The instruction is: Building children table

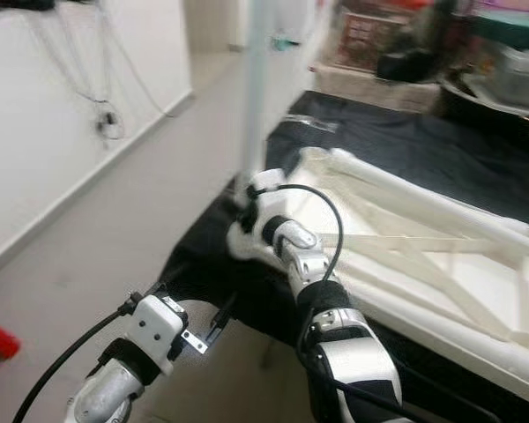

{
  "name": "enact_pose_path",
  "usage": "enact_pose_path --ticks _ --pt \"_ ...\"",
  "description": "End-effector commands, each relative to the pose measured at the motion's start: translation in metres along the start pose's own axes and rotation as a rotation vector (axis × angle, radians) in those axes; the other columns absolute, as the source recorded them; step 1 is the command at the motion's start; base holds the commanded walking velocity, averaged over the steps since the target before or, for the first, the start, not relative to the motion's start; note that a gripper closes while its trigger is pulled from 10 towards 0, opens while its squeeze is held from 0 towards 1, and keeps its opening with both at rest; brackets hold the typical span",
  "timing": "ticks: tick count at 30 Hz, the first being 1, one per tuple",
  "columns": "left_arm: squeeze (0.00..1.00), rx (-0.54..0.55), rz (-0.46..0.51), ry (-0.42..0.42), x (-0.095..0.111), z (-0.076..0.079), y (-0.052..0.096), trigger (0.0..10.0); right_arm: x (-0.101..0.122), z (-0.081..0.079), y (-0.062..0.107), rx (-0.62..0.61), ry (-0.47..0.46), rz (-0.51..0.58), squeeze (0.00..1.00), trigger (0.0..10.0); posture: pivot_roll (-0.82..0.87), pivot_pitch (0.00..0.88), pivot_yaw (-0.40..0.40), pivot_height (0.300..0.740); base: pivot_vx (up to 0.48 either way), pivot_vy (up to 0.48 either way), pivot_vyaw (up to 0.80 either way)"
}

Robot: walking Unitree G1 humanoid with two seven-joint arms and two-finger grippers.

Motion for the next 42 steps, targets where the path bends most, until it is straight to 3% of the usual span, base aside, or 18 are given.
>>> enact_pose_path --ticks 1,3,8,10,14,15,19,20,25,26,30,32,34,35,38,40,41,42 --pt "0.00 -0.011 -0.014 -0.003 -0.004 0.002 0.001 10.0 -0.011 0.043 0.013 -0.319 -0.007 -0.032 0.00 0.0 0.08 0.068 -0.076 0.740 0.000 0.000 0.00" --pt "0.00 -0.011 -0.014 -0.003 -0.004 0.002 0.001 10.0 -0.011 0.043 0.013 -0.319 -0.007 -0.032 0.00 0.0 0.08 0.068 -0.076 0.740 0.000 0.000 0.00" --pt "0.00 -0.011 -0.014 -0.004 -0.004 0.003 0.001 10.0 -0.015 0.050 0.024 -0.498 -0.085 -0.027 0.00 0.0 0.08 0.065 -0.081 0.740 0.000 0.000 0.00" --pt "0.00 -0.010 -0.014 -0.004 -0.004 0.003 0.001 10.0 -0.017 0.043 0.033 -0.631 -0.178 -0.028 0.00 0.0 0.08 0.066 -0.084 0.740 0.000 0.000 0.00" --pt "0.00 -0.010 -0.014 -0.004 -0.003 0.003 0.000 10.0 -0.014 0.030 0.032 -0.662 -0.220 -0.028 0.00 0.0 0.08 0.071 -0.084 0.740 0.000 0.000 0.00" --pt "0.00 -0.010 -0.014 -0.003 -0.003 0.003 0.000 10.0 -0.012 0.024 0.030 -0.644 -0.208 -0.026 0.00 10.0 0.08 0.072 -0.083 0.740 0.000 0.000 0.00" --pt "0.00 -0.010 -0.013 -0.003 -0.003 0.003 0.000 10.0 -0.009 0.017 0.028 -0.615 -0.185 -0.011 0.00 10.0 0.08 0.073 -0.085 0.740 0.000 0.000 0.00" --pt "0.00 -0.010 -0.014 -0.002 -0.003 0.003 0.000 10.0 -0.006 0.016 0.028 -0.590 -0.172 0.017 1.00 10.0 0.08 0.074 -0.081 0.740 0.000 0.000 0.00" --pt "0.00 -0.010 -0.014 -0.002 -0.003 0.003 -0.001 10.0 -0.002 0.018 0.027 -0.544 -0.161 0.061 1.00 10.0 0.08 0.077 -0.082 0.740 0.000 0.000 0.00" --pt "0.00 -0.010 -0.014 -0.002 -0.003 0.003 -0.001 10.0 0.003 0.020 0.025 -0.507 -0.159 0.098 0.00 10.0 0.08 0.077 -0.080 0.740 0.000 0.000 0.00" --pt "0.00 -0.010 -0.015 -0.002 -0.003 0.002 -0.001 10.0 0.009 0.021 0.022 -0.420 -0.185 0.138 0.00 10.0 0.08 0.078 -0.080 0.740 0.000 0.000 0.00" --pt "0.00 -0.010 -0.015 -0.001 -0.003 0.002 -0.001 10.0 0.014 0.013 0.015 -0.228 -0.191 0.171 0.00 10.0 0.08 0.077 -0.080 0.740 0.000 0.000 0.00" --pt "0.00 -0.010 -0.015 -0.001 -0.003 0.002 -0.001 10.0 0.014 0.013 0.015 -0.228 -0.191 0.171 0.00 10.0 0.08 0.077 -0.080 0.740 0.000 0.000 0.00" --pt "0.00 -0.010 -0.015 -0.002 -0.003 0.003 -0.001 10.0 0.013 0.008 0.013 -0.116 -0.217 0.159 0.00 10.0 0.08 0.079 -0.081 0.740 0.000 0.000 0.00" --pt "0.00 -0.010 -0.015 -0.002 -0.003 0.003 -0.002 10.0 0.010 0.004 0.012 -0.018 -0.195 0.141 0.00 10.0 0.08 0.078 -0.081 0.740 0.000 0.000 0.00" --pt "0.00 -0.009 -0.015 -0.002 -0.003 0.003 -0.002 10.0 0.007 -0.007 0.012 0.266 -0.162 0.098 0.00 10.0 0.08 0.079 -0.081 0.740 0.000 0.000 0.00" --pt "0.00 -0.009 -0.015 -0.002 -0.003 0.003 -0.002 10.0 0.007 -0.007 0.012 0.266 -0.162 0.098 0.00 10.0 0.08 0.079 -0.081 0.740 0.000 0.000 0.00" --pt "0.00 -0.009 -0.014 -0.002 -0.002 0.003 -0.003 10.0 0.005 -0.016 0.014 0.414 -0.133 0.074 0.00 10.0 0.08 0.080 -0.081 0.740 0.000 0.000 0.00"
Point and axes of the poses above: a point about 5 cm out from each wrist's last joint towards the gripper, its own y axis pointing back from the gripper into the wrist, its own x axis along the axis of the wrist's last joint, z = x × y, the point moved 3 cm from there along -y, pointing out of the wrist towards the gripper, and after that the axes turned 3 degrees about y, right-handed, at the moved point
